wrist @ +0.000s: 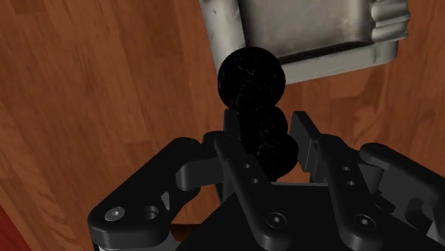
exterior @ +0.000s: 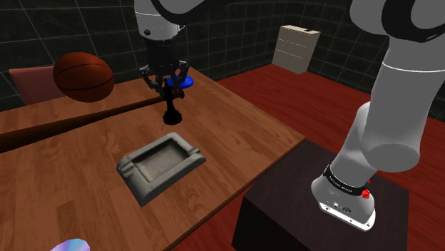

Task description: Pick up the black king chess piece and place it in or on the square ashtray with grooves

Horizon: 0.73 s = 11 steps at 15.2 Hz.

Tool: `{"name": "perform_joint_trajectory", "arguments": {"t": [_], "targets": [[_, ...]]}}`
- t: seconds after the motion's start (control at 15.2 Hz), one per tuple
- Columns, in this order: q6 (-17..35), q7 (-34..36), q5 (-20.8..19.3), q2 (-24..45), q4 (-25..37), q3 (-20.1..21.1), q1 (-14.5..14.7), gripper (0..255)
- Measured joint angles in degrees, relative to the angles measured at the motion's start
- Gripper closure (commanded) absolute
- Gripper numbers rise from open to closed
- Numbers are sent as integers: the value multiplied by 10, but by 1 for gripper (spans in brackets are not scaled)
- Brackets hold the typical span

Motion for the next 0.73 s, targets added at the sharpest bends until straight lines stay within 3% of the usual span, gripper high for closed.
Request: {"name": "perform_joint_trajectory", "arguments": {"t": [0.4, 0.73], "targets": [[-24, 79, -18, 34, 52, 27, 54, 255], [-6, 98, -24, 45, 42, 32, 66, 255]]}}
